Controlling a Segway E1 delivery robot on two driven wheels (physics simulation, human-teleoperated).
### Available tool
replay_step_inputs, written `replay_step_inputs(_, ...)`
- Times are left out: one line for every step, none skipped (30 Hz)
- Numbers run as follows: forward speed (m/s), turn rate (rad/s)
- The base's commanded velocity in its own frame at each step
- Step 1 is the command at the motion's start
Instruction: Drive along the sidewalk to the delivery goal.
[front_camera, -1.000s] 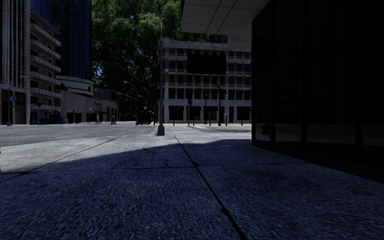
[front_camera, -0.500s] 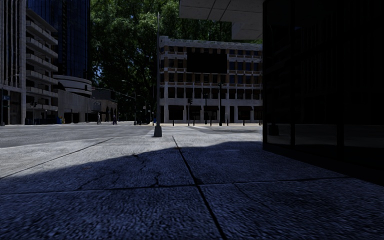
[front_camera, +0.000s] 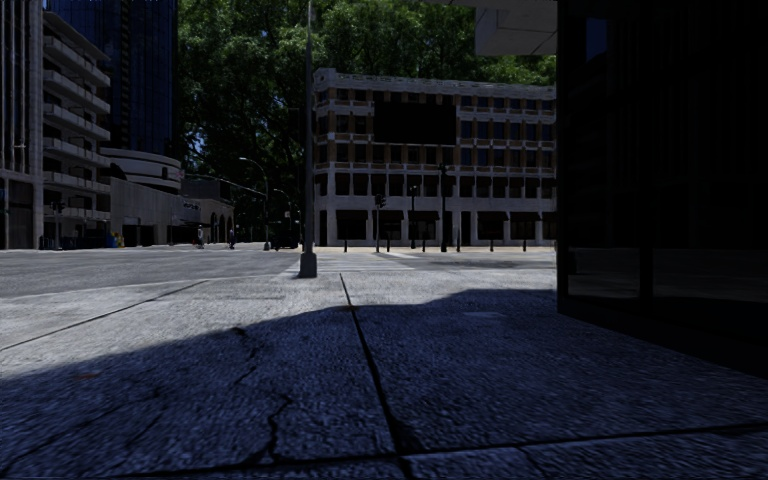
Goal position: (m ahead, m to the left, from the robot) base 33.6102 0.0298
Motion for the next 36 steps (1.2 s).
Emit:
replay_step_inputs(1.86, 0.0)
replay_step_inputs(1.86, 0.0)
replay_step_inputs(1.86, 0.0)
replay_step_inputs(1.86, 0.0)
replay_step_inputs(1.86, 0.0)
replay_step_inputs(1.86, 0.0)
replay_step_inputs(1.86, 0.0)
replay_step_inputs(1.86, 0.0)
replay_step_inputs(1.86, 0.0)
replay_step_inputs(1.86, 0.0)
replay_step_inputs(1.86, 0.0)
replay_step_inputs(1.86, 0.0)
replay_step_inputs(1.85, 0.0)
replay_step_inputs(1.85, 0.0)
replay_step_inputs(1.85, 0.0)
replay_step_inputs(1.84, 0.0)
replay_step_inputs(1.84, 0.0)
replay_step_inputs(1.84, 0.0)
replay_step_inputs(1.84, 0.0)
replay_step_inputs(1.84, 0.0)
replay_step_inputs(1.83, 0.0)
replay_step_inputs(1.83, 0.0)
replay_step_inputs(1.82, 0.0)
replay_step_inputs(1.82, 0.0)
replay_step_inputs(1.82, 0.0)
replay_step_inputs(1.82, 0.0)
replay_step_inputs(1.82, 0.0)
replay_step_inputs(1.82, 0.0)
replay_step_inputs(1.82, 0.0)
replay_step_inputs(1.82, 0.0)
replay_step_inputs(1.82, 0.0)
replay_step_inputs(1.82, 0.0)
replay_step_inputs(1.82, 0.0)
replay_step_inputs(1.82, 0.0)
replay_step_inputs(1.82, 0.0)
replay_step_inputs(1.81, 0.0)
